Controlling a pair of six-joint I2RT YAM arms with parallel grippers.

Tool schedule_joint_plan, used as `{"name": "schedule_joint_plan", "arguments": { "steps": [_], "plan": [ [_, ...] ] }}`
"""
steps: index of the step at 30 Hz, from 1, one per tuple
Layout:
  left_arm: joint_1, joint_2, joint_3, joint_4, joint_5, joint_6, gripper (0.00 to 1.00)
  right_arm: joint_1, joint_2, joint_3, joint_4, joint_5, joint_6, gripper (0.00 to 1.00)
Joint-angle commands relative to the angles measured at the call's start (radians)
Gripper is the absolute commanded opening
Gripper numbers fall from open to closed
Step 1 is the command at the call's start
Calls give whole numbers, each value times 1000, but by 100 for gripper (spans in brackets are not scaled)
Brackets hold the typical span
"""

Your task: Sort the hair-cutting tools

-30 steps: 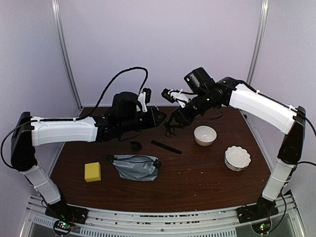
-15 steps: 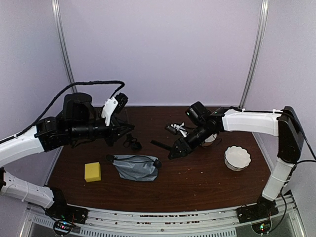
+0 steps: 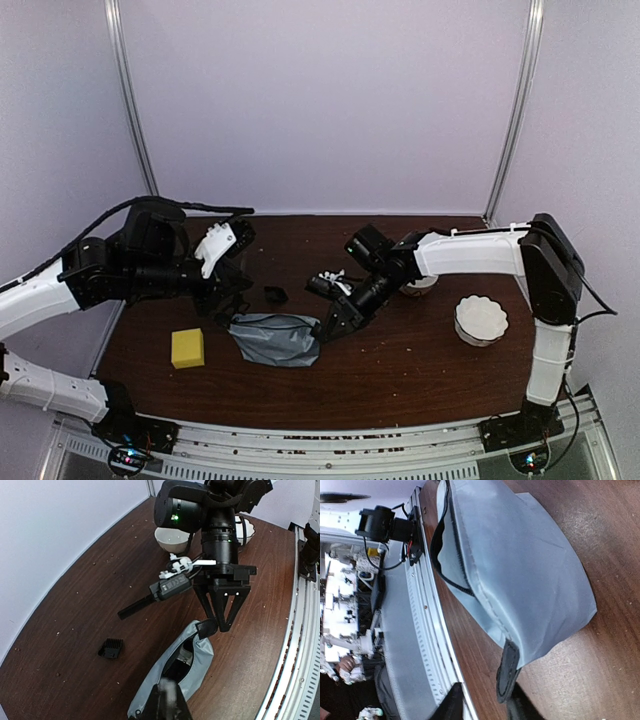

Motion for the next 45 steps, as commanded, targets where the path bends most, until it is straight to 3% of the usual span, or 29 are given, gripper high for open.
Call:
{"name": "schedule_joint_plan", "arguments": {
  "steps": [1,4,9,16,19,26,37,45],
  "plan": [
    [-3,26,40,3,12,56,0,-4,34,43,-17,-66,14,17],
    [-3,53,58,6,68,100,0,-10,33,64,-55,-97,-12,2],
    [-4,93,65,45,159,242,0,-18,-16,73,-144,-191,-94,0],
    [-6,201,135,66,282,311,0,-26,98,236,-760,-236,-627,0],
    [-12,268,172,50,308,330,0,-41,168,298,-909,-254,-742,0],
    [-15,360,242,49,381,384,0,-74,257,382,-1039,-232,-839,0],
    [-15,457,288,11,530,391,0,-96,265,383,-1038,-217,-837,0],
    [-15,508,306,6,484,403,0,-98,267,392,-1039,-211,-836,0]
  ]
}}
